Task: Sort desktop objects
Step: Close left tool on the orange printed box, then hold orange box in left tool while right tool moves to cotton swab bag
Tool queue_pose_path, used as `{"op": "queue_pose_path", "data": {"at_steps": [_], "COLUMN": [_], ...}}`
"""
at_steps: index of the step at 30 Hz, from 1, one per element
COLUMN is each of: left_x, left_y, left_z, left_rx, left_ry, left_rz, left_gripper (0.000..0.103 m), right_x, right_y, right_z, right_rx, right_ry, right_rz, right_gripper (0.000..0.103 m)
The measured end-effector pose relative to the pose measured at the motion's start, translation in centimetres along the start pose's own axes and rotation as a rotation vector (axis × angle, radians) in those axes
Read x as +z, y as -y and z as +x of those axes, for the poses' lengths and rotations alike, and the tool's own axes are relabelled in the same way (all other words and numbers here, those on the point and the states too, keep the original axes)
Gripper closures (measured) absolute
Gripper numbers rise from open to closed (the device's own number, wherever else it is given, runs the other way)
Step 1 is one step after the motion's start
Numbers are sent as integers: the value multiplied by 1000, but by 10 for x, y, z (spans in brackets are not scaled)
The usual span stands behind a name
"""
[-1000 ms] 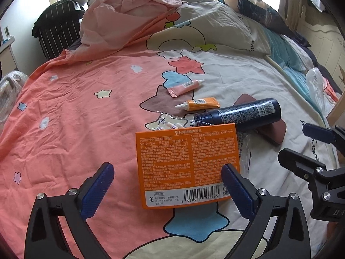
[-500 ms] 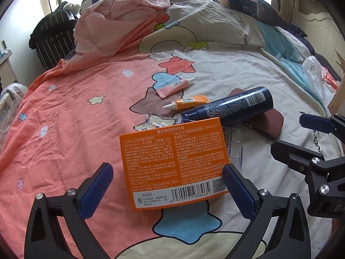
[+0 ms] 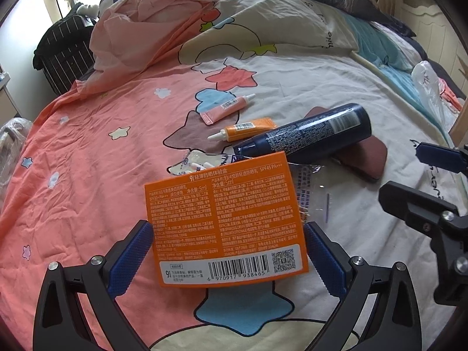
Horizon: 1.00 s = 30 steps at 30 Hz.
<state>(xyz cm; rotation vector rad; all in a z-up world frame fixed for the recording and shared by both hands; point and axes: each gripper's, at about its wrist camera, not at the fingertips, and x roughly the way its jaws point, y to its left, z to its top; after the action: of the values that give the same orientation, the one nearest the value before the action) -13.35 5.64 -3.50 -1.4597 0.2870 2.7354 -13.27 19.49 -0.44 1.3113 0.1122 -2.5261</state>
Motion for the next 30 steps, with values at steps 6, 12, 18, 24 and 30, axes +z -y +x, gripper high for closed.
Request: {"op": "queue_pose_path", "data": {"at_steps": [6,12,18,24,30], "left_x": [1,1,-2,-2,-5], "left_y": [-8,-15,-10,-15,-15], "left_z": [-5,-7,2,4,4], "left_rx": [-7,4,44,51,69], "left_ry": [22,34,14,12,21], "left_rz": [-35,-57,-22,-34,-22], "left_gripper": [0,0,0,0,3], "right_x": [-1,-1,-2,-3,-3], "right_y": [0,0,-2,-4,-4], "right_z": [4,6,8,12,12], "right_rx": [2,1,2,1,-1], "right_ry": [-8,-12,-15,-25,-24], "right_rz": [-4,-1,-6,-9,-9], "right_gripper": [20,20,20,20,20]}}
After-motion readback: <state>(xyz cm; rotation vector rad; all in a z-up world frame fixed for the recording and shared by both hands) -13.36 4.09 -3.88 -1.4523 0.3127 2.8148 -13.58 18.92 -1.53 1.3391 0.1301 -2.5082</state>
